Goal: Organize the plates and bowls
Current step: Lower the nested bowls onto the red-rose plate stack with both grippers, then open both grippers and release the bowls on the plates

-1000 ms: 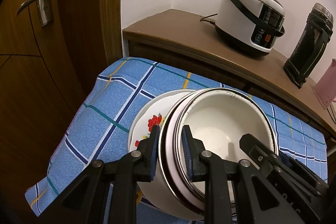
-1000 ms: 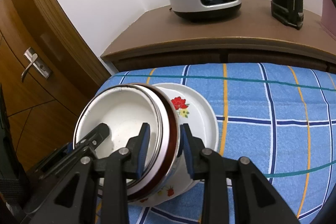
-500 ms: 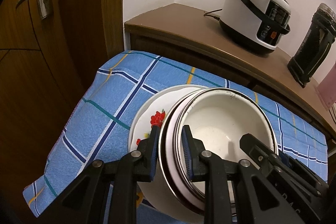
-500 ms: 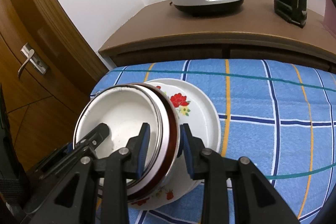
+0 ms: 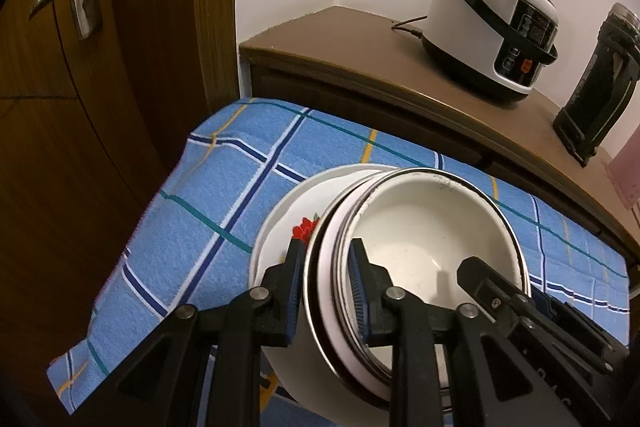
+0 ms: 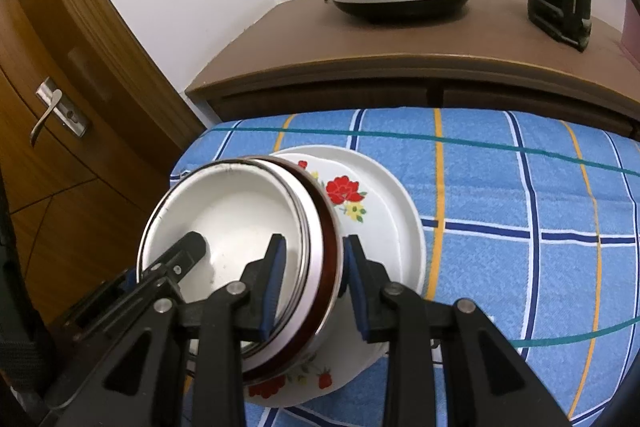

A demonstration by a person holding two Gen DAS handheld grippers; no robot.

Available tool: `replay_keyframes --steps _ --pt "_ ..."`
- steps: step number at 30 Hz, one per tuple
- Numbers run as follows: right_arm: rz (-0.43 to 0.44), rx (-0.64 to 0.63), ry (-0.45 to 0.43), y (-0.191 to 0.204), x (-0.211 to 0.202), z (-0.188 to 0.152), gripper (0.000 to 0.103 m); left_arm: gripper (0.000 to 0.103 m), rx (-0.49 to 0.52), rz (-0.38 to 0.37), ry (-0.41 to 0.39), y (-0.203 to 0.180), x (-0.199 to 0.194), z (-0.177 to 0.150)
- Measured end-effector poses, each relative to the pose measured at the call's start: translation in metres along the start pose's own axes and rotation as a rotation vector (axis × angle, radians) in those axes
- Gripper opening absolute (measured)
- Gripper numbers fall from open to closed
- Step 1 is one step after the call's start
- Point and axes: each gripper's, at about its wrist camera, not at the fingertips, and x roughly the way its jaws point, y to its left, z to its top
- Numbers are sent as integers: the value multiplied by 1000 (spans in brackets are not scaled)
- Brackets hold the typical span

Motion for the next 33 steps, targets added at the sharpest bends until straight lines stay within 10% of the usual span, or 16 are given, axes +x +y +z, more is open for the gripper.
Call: replay_keyframes --steps 16,33 --pt "-21 -4 -77 0 -20 5 45 65 0 92 -40 4 -13 8" --pt "-17 22 -128 -11 -41 -5 62 75 -17 91 -72 6 -28 1"
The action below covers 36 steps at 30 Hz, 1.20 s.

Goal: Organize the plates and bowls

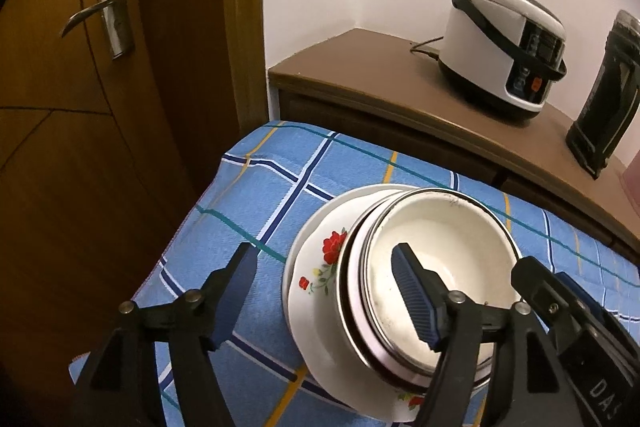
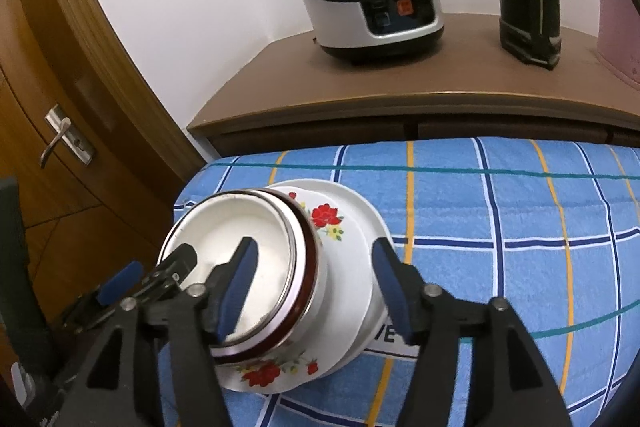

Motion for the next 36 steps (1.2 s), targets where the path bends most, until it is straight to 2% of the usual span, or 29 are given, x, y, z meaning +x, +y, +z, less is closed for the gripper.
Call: replay_keyframes --steps 4,6,9,14,28,36 --pt "-1 -7 -24 2 -8 -2 67 77 2 5 -39 2 -10 -2" --pt "1 -1 -38 1 -12 -3 76 77 -3 2 -51 5 -15 -3" --pt "11 6 -47 -1 -17 -6 82 77 -5 2 -60 7 -21 -5" --pt "19 -4 -57 2 -25 -13 83 77 10 16 -100 9 -34 -10" --pt "35 -36 -104 17 -41 -28 85 78 -7 22 -147 26 -53 -24" --pt "15 -43 -157 17 -57 -41 91 78 15 42 -196 25 -71 -35"
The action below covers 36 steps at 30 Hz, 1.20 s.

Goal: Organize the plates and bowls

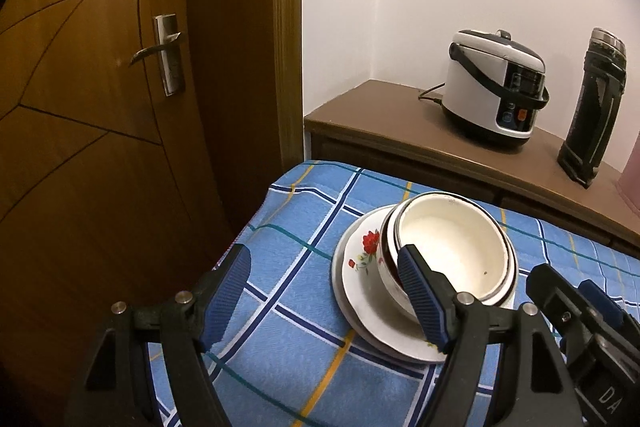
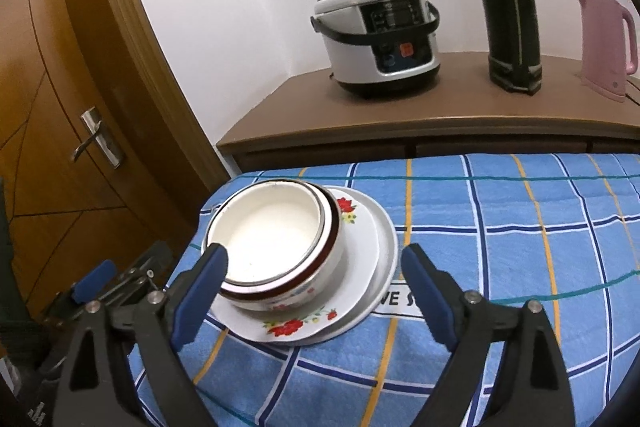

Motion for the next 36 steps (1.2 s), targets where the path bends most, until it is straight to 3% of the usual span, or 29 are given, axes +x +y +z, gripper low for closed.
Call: replay_keyframes --steps 7,24,36 --pt "-9 -19 -42 0 -17 -7 94 78 -11 -26 -24 1 -15 -8" --pt "-22 -53 -165 11 -64 -23 102 78 80 -8 -87 -8 -47 -23" --pt "-21 -32 -218 6 -94 -27 103 79 65 -31 -117 -9 -66 -25"
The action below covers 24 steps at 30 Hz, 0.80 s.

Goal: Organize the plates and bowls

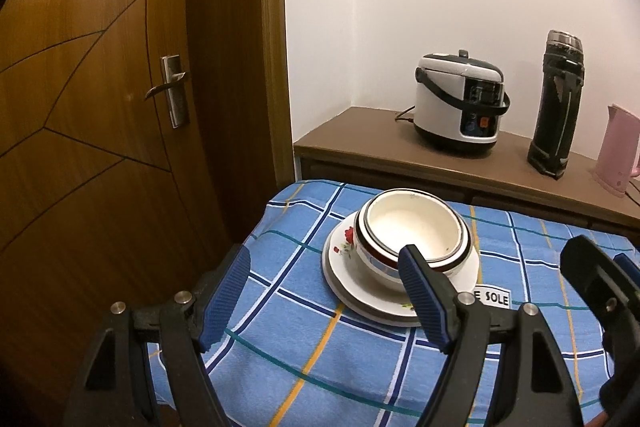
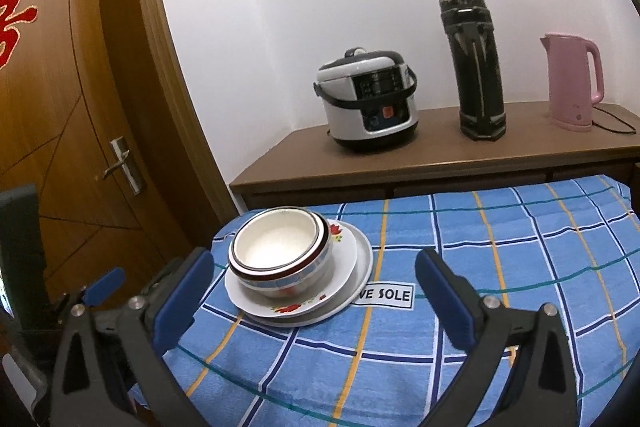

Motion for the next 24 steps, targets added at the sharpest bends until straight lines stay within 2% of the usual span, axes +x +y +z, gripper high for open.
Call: replay_keyframes --steps 9,24 --pt "-7 0 -13 -4 -7 1 103 79 24 -4 -36 -4 -13 0" --pt "-7 3 -29 -8 -13 3 103 79 25 -8 -48 -7 -19 1"
